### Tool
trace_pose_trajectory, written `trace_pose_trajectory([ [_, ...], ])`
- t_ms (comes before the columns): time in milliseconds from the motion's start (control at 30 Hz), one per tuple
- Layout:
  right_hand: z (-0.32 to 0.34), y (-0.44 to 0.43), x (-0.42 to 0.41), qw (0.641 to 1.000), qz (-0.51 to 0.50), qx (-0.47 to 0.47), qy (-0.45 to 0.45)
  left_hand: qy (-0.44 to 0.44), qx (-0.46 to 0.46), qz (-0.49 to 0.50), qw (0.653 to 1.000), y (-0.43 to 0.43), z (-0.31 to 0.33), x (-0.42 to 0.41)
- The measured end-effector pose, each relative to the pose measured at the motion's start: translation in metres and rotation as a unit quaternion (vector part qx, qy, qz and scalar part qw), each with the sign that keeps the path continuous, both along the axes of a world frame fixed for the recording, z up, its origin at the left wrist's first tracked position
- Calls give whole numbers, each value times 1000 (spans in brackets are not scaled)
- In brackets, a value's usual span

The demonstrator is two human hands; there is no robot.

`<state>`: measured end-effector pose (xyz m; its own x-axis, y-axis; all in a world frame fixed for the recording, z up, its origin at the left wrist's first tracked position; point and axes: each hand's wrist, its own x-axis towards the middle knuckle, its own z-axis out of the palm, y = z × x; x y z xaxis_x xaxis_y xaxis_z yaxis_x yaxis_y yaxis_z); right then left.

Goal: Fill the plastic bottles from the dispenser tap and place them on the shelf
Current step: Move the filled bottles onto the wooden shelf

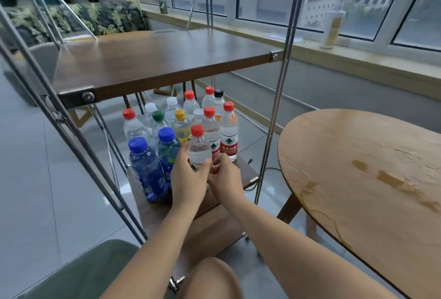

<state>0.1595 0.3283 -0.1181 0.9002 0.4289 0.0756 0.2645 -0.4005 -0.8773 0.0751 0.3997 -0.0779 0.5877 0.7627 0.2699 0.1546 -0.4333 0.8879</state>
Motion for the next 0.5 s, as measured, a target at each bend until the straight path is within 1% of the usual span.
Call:
trace_pose_trajectory([
  [100, 1, 3, 7, 1000, 16, -12, 16, -14, 1, -6, 1000, -4, -14, -7],
  [267, 3, 6, 13, 999, 42, -9, 21, 0, 28, 30, 999, 3, -31, -15],
  [400, -1, 15, 17, 998, 48, -2, 26, 25, 24, 4, 999, 16, -27, -7],
  [500, -1, 15, 17, 996, 86, -11, 33, 50, 12, -19, 998, 23, -24, -2],
])
